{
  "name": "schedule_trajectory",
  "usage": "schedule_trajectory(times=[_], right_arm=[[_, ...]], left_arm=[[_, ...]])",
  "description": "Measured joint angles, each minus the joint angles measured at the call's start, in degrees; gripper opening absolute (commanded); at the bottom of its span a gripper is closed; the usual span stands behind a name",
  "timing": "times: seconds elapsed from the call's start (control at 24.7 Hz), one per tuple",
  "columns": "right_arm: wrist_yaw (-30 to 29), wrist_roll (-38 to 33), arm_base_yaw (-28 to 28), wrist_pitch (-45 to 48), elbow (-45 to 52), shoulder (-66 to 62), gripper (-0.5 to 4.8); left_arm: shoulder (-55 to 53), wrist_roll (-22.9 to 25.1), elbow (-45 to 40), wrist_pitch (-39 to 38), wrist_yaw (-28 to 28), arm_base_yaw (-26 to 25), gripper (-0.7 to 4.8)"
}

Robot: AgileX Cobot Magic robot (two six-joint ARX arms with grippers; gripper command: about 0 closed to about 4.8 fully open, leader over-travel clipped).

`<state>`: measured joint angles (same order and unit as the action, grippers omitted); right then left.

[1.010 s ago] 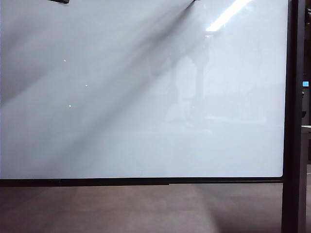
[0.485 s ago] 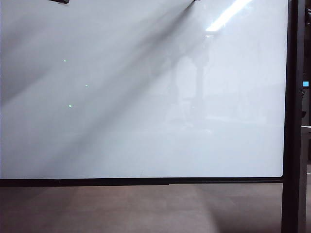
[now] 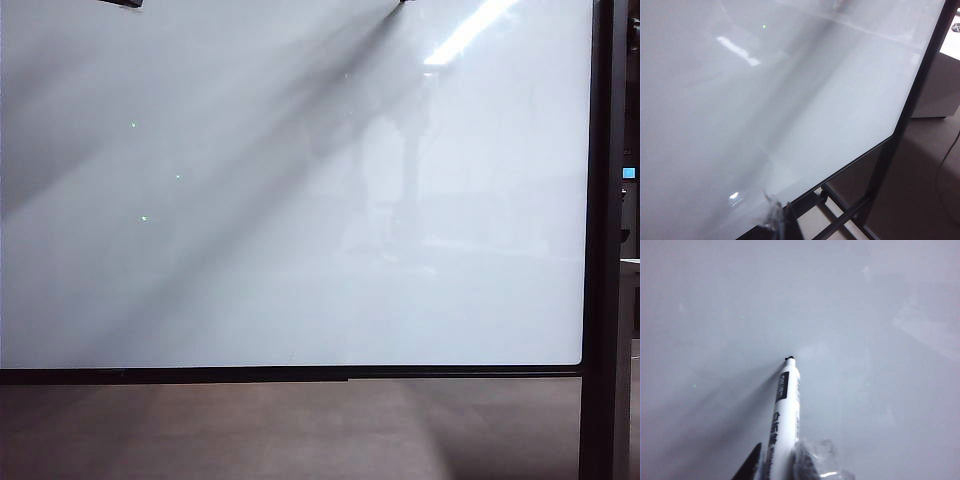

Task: Reach to the right to find the marker pen, pick it up, and write the number 2 on the whiteboard.

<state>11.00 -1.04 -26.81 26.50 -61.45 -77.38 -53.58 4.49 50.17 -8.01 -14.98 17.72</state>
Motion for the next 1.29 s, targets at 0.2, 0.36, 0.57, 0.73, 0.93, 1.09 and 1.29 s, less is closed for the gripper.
schedule_trajectory(times=[0.2,0.36,0.57,0.73,0.93,1.09,1.29], right_arm=[[0.42,0.00,-0.02,0.02,0.00,0.00,-0.01],[1.70,0.00,-0.04,0.11,0.00,0.02,-0.01],[2.47,0.00,-0.07,0.13,0.00,0.02,-0.01],[3.02,0.00,-0.07,0.15,0.00,0.02,-0.01],[4.46,0.00,-0.15,0.17,0.00,0.02,-0.01],[4.63,0.00,-0.20,0.17,0.00,0.02,-0.01],[5.81,0.00,-0.20,0.17,0.00,0.02,-0.01]], left_arm=[[0.00,0.00,0.00,0.00,0.00,0.00,-0.05],[0.00,0.00,0.00,0.00,0.00,0.00,-0.05],[0.00,0.00,0.00,0.00,0.00,0.00,-0.05],[0.00,0.00,0.00,0.00,0.00,0.00,-0.05],[0.00,0.00,0.00,0.00,0.00,0.00,-0.05],[0.00,0.00,0.00,0.00,0.00,0.00,-0.05],[0.00,0.00,0.00,0.00,0.00,0.00,-0.05]])
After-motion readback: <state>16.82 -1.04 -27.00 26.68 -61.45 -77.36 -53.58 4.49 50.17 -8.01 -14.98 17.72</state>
